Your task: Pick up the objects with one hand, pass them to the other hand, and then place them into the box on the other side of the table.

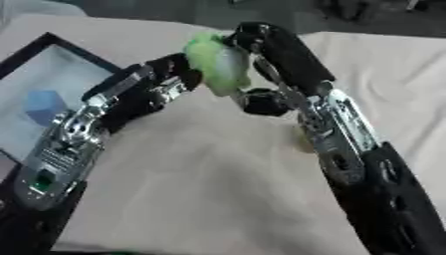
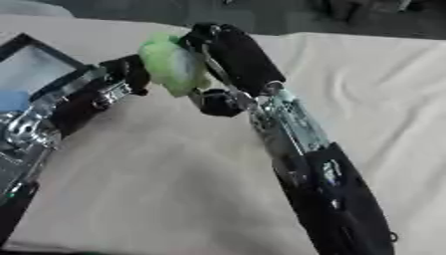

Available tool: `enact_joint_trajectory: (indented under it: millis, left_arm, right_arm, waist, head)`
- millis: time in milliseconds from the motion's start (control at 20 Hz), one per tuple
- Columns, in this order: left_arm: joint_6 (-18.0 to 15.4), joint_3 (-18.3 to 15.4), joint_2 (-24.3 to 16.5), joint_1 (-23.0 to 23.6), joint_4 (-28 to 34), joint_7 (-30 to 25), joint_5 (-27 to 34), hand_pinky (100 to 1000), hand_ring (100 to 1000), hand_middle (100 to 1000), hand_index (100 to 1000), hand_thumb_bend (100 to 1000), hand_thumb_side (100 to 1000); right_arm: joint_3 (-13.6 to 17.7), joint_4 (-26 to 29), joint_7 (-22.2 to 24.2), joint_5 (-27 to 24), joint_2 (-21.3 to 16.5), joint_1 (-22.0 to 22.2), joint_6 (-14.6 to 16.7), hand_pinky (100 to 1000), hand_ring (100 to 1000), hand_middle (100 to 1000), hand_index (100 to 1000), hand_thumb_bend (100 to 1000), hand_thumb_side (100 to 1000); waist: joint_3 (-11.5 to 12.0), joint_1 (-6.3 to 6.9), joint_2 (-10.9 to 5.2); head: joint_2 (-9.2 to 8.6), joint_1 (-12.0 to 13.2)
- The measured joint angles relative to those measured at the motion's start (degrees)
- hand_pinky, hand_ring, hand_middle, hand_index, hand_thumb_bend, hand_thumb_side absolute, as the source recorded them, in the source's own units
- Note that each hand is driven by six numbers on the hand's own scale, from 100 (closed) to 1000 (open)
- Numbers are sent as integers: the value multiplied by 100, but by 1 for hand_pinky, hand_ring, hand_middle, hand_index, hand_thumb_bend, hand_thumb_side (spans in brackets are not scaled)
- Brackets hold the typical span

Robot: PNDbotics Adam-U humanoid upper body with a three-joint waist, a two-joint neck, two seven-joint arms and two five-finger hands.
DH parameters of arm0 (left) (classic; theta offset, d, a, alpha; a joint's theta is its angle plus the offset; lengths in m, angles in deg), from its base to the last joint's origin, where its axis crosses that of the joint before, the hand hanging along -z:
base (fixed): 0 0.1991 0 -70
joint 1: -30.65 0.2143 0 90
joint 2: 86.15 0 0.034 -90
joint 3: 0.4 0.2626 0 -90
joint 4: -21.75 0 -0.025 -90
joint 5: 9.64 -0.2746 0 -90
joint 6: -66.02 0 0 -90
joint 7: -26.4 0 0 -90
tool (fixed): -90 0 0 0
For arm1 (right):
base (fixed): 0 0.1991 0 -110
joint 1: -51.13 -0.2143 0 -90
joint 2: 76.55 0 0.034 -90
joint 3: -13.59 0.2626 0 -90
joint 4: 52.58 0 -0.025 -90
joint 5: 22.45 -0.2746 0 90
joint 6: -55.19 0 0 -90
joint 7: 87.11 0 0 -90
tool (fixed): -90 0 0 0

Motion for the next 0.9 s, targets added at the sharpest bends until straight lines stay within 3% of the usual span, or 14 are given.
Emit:
enact_joint_trajectory:
  millis: [550,900]
  left_arm:
    - [330,39,0,0,-34,171,-153,858,1000,994,813,342,713]
    - [427,107,7,0,-68,187,-197,849,1000,986,807,335,706]
  right_arm:
    - [-70,5,-49,-50,4,-1,48,758,543,423,568,100,100]
    - [-138,132,-92,-404,58,-52,75,737,528,409,560,100,100]
  waist:
    - [3,0,0]
    - [0,0,0]
  head:
    - [0,42]
    - [-2,81]
